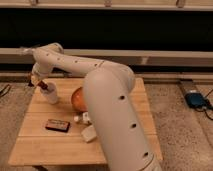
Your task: Place the pepper in the ceramic cup
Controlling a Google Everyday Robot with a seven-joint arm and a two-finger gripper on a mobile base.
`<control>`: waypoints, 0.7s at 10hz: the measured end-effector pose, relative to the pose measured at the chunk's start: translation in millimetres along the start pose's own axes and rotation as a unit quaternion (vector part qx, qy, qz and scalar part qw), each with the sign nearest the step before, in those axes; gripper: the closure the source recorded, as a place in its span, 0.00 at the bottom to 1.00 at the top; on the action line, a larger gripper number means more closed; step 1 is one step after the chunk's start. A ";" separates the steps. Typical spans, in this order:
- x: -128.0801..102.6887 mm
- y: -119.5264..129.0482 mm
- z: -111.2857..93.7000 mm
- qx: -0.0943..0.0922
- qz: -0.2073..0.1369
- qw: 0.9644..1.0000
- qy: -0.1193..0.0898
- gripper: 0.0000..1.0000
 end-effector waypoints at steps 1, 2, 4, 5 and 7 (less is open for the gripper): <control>0.7 -1.6 3.3 0.000 0.001 1.000 0.000 0.21; 1.0 -3.8 5.7 0.001 0.003 1.000 -0.001 0.20; 4.5 -13.3 10.1 0.005 0.010 1.000 -0.002 0.20; 7.9 -16.9 9.9 0.006 0.014 1.000 -0.002 0.20; 20.0 -25.6 4.3 0.009 0.026 1.000 -0.002 0.20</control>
